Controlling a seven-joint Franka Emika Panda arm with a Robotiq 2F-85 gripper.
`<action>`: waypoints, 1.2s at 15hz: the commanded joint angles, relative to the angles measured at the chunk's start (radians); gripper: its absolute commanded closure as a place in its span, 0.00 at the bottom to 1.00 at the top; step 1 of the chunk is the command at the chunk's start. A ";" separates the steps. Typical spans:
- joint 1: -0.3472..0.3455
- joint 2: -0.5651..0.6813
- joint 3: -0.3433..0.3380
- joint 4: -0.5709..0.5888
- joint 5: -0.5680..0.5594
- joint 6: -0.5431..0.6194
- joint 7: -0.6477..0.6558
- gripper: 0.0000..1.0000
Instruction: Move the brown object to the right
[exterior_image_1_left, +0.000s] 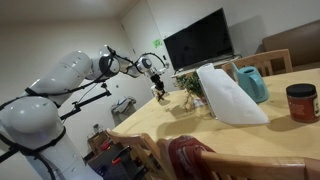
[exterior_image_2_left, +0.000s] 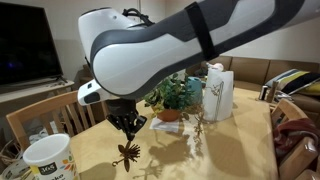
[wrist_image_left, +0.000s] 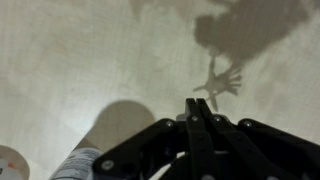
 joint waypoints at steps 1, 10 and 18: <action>0.023 0.002 -0.024 0.047 -0.021 -0.044 0.022 0.99; 0.080 0.019 -0.100 0.136 -0.023 -0.266 0.018 0.99; 0.047 0.058 -0.112 0.082 -0.023 -0.151 0.004 0.99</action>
